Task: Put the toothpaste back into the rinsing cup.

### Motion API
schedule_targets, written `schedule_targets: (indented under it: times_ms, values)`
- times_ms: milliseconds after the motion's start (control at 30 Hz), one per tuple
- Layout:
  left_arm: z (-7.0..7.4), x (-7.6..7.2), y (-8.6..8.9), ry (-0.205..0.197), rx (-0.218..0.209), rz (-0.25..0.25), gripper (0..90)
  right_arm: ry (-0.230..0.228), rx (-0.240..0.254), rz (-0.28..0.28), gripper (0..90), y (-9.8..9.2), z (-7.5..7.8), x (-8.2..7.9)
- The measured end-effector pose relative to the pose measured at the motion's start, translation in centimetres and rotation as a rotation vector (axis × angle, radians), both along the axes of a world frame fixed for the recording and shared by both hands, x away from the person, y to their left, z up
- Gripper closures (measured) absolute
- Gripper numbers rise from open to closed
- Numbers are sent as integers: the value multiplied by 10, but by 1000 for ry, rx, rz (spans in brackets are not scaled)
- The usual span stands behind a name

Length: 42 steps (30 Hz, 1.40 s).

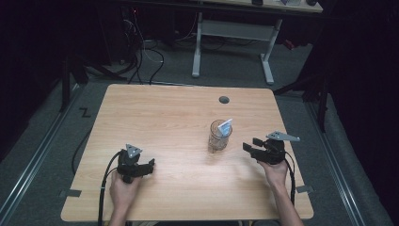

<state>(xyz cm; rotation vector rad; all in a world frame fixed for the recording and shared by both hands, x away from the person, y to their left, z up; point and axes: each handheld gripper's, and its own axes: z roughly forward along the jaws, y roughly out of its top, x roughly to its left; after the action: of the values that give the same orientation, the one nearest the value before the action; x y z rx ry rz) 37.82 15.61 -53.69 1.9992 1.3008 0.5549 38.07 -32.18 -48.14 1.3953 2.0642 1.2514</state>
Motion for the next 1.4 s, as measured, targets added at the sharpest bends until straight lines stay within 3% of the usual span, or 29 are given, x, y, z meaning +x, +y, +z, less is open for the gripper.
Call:
schedule_targets:
  times_ms: [400, 767, 967, 1233, 1400]
  values:
    - [0, 0, 0, 1, 0, -1, 192, 16, -21, -15, 416, 2, -9, 1]
    - [0, 0, 0, 1, 0, -1, 192, 34, -85, -35, 416, 8, -20, 8]
    - [0, 0, 0, 1, 0, -1, 192, 55, -95, -54, 416, 11, -28, 14]
    - [0, 0, 0, 1, 0, -1, 192, 61, -114, -72, 418, 14, -36, 18]
    - [0, 0, 0, 1, 0, -1, 192, 59, -152, -80, 418, 17, -40, 20]
